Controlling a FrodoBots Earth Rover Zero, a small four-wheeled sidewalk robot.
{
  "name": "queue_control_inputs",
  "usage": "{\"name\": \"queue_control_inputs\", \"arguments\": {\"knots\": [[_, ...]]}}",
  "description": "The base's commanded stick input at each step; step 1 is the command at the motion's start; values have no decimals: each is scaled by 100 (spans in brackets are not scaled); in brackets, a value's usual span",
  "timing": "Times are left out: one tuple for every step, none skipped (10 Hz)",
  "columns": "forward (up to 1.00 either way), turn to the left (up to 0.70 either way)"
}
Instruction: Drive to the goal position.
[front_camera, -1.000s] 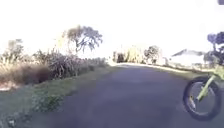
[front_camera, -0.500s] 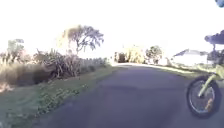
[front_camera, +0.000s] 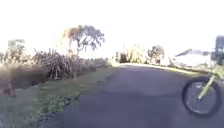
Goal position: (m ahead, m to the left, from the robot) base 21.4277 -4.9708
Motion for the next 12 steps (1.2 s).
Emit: {"name": "queue_control_inputs", "arguments": {"knots": [[100,0],[100,0],[100,0],[100,0],[100,0],[100,0],[100,0],[100,0],[0,0],[0,0],[0,0],[0,0]]}}
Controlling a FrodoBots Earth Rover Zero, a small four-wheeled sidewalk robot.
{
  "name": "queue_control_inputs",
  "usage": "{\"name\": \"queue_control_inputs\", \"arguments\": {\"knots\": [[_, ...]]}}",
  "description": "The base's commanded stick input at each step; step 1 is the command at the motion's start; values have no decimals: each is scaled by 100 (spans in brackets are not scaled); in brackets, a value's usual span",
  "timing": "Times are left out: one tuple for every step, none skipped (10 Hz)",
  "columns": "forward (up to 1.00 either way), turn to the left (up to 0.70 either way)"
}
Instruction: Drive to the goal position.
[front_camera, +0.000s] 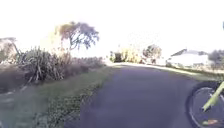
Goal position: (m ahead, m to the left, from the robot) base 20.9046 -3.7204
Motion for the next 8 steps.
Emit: {"name": "queue_control_inputs", "arguments": {"knots": [[0,0],[0,0],[0,0],[0,0],[0,0],[0,-13],[0,-31],[0,-49]]}}
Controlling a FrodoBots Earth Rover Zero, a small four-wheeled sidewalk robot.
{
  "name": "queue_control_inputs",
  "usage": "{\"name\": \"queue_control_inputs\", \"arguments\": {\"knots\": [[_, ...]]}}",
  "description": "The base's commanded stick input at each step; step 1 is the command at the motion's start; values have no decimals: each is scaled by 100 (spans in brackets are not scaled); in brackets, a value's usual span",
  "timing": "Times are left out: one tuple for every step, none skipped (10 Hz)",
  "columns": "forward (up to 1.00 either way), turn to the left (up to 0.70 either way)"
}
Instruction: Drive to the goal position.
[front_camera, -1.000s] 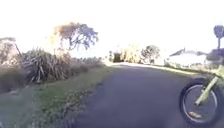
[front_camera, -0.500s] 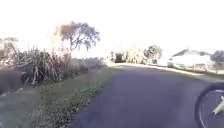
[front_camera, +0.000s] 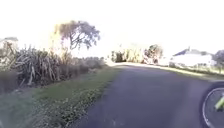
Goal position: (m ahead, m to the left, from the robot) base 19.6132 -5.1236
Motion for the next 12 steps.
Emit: {"name": "queue_control_inputs", "arguments": {"knots": [[0,-100],[0,-100],[0,-100],[0,-100],[0,-100],[0,-100],[0,-100],[0,-100],[0,-100],[0,0],[0,0],[0,0]]}}
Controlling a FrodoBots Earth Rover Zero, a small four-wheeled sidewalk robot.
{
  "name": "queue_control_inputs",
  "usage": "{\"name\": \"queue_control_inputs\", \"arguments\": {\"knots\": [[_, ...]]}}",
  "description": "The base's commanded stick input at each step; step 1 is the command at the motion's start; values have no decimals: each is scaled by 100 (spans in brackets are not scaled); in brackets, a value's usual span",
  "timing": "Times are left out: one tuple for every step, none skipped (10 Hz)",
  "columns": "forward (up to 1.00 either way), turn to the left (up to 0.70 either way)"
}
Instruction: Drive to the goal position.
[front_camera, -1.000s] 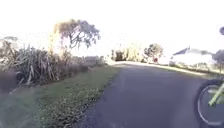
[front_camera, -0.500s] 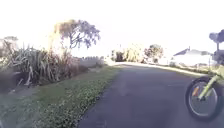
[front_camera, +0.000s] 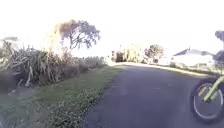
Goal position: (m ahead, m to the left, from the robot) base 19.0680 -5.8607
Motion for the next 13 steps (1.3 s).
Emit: {"name": "queue_control_inputs", "arguments": {"knots": [[0,0],[0,0],[0,0],[0,0],[0,0],[0,0],[0,-21],[0,-54],[0,-87],[0,-100],[0,-100],[0,-100],[0,-100]]}}
